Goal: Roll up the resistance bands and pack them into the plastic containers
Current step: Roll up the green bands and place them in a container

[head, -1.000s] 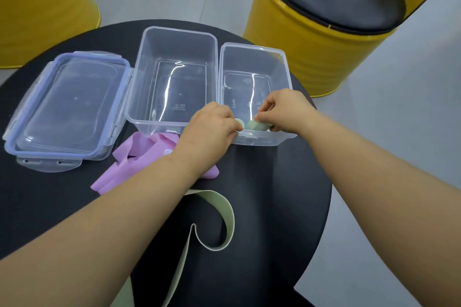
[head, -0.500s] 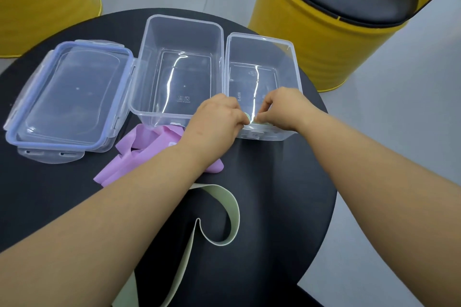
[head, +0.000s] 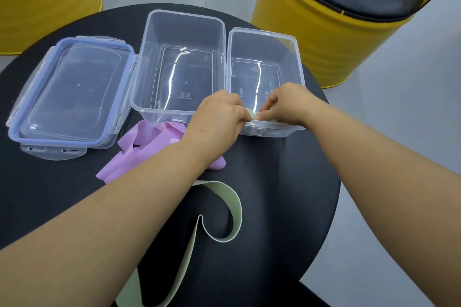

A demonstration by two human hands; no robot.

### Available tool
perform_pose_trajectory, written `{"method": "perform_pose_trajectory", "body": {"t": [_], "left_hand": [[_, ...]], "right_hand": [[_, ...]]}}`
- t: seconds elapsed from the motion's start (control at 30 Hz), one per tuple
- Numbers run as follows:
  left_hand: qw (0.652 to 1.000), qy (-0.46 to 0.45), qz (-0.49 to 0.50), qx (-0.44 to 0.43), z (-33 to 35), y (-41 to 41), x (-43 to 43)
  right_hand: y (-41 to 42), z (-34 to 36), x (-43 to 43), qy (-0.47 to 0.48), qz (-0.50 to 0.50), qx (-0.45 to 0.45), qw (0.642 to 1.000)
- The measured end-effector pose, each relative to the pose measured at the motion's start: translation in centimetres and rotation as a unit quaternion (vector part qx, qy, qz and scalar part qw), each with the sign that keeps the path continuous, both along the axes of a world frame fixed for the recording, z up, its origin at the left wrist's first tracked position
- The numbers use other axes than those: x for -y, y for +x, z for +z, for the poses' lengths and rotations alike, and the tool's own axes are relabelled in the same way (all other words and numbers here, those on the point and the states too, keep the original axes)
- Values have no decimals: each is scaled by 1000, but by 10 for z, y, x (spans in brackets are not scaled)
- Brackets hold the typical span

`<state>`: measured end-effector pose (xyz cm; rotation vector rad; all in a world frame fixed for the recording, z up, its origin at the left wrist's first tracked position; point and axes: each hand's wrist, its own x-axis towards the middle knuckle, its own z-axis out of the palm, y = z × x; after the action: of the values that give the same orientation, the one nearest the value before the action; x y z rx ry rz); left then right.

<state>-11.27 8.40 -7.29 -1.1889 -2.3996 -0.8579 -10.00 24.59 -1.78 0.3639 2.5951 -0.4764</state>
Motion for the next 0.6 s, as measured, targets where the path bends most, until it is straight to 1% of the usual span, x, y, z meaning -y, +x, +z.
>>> {"method": "perform_pose_trajectory", "body": {"t": [0.17, 0.3, 0.5, 0.6], "left_hand": [[1000, 1, 2, 3, 0, 0, 0], [1000, 1, 4, 1, 0, 1, 0], [1000, -1, 3, 3, -1, 0, 0], [1000, 1, 4, 5, -1, 1, 0]], "right_hand": [[2, 8, -7, -59, -21, 22, 998], [1, 7, -9, -32, 2, 30, 999], [0, 1, -8, -62, -39, 12, 997], [1, 0, -8, -57, -47, -9, 997]]}}
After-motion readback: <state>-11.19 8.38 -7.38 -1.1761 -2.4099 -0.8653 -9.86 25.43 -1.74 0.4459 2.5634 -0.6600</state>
